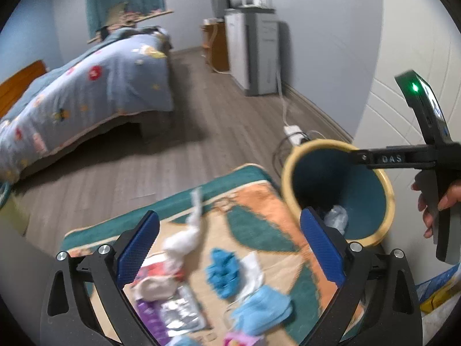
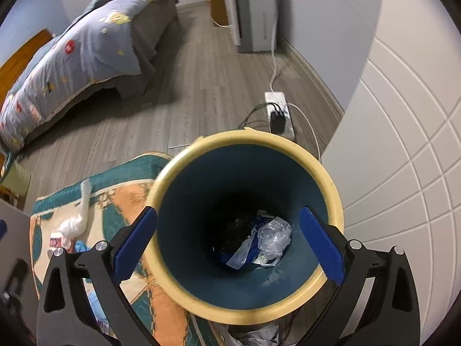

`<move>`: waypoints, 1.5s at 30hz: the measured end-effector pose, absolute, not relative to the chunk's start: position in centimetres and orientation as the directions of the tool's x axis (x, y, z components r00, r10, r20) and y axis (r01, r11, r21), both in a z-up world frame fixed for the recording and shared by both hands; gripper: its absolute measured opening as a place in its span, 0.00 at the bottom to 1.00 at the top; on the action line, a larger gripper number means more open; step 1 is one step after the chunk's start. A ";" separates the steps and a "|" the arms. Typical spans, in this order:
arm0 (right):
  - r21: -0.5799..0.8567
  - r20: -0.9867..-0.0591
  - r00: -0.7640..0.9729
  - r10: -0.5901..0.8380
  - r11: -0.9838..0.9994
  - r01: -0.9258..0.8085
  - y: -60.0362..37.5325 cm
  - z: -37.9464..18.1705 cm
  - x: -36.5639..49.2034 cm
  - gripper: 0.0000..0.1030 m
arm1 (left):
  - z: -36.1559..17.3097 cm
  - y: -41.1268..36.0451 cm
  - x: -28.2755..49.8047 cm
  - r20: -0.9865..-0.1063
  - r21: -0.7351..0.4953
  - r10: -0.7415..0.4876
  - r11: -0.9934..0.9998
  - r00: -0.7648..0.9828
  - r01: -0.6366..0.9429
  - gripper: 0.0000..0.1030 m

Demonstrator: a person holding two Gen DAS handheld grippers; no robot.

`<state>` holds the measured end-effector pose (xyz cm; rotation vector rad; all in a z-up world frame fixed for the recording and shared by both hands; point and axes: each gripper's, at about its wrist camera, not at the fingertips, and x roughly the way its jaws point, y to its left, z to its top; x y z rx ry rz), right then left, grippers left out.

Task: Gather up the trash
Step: 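Open both grippers over the bin and move back to the mat, then grasp a blue face mask with the right gripper while the left grasps another mask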

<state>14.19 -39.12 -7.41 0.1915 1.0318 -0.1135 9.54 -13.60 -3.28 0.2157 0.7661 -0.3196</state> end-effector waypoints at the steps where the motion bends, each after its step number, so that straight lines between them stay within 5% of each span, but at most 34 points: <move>1: 0.103 -0.858 0.513 0.001 0.980 0.171 -38.6 -7.1 14.0 0.94 | -3.0 -12.9 9.3 -0.705 0.071 -0.197 0.936 0.681 0.344 0.95; 18: 0.106 -0.856 0.513 0.060 0.993 0.061 -26.3 -4.3 9.0 0.94 | -4.2 0.1 1.6 -0.753 0.054 -0.021 0.994 0.657 0.094 0.95; 45: 0.049 -0.935 0.354 0.026 0.997 0.055 -20.3 -11.0 8.4 0.92 | -12.3 1.3 2.1 -0.896 -0.013 -0.071 0.991 0.439 0.135 0.90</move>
